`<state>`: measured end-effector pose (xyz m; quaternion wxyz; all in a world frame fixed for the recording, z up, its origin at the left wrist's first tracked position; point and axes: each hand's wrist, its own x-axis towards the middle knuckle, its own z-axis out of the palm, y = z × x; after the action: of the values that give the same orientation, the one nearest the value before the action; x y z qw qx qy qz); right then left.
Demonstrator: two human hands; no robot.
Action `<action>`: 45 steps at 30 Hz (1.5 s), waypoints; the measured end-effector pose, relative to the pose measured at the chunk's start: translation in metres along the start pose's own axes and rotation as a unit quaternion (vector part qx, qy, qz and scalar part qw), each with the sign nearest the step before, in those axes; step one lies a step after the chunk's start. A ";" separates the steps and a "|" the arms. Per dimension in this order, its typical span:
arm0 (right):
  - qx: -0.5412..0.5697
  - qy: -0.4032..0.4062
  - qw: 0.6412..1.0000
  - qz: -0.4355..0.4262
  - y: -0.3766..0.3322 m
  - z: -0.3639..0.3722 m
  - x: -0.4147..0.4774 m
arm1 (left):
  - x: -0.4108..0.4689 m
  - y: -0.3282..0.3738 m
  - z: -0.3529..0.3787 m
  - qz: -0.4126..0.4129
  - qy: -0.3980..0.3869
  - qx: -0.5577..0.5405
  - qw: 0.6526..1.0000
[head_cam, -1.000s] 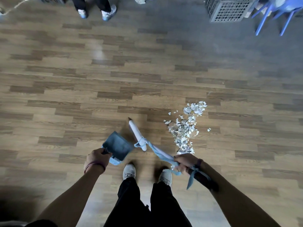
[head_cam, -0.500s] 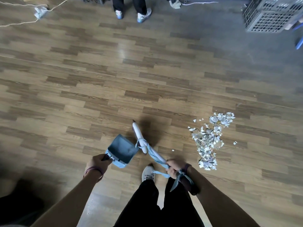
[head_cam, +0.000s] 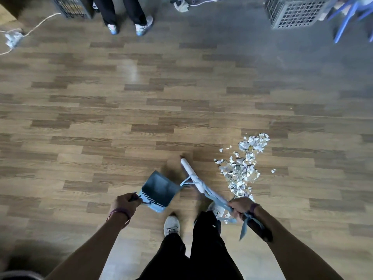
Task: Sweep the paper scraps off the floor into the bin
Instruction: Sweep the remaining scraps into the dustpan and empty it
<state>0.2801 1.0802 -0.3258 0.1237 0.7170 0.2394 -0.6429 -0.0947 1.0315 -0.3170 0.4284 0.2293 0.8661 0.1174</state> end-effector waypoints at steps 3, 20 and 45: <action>0.019 0.054 0.998 -0.011 -0.001 -0.054 -0.009 | -0.011 0.055 0.032 0.046 -0.026 0.015 0.998; 0.209 0.132 0.961 -0.124 0.028 -0.217 -0.047 | -0.038 0.302 0.177 0.244 -0.088 0.104 0.960; 0.212 0.202 0.956 0.006 -0.131 -0.378 0.111 | 0.114 0.588 0.294 0.308 -0.178 0.263 0.897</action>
<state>0.5463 1.3959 -0.3634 -0.0781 0.8430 0.1133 -0.5201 0.2536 1.6002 -0.3388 0.4418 0.6064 0.6604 -0.0317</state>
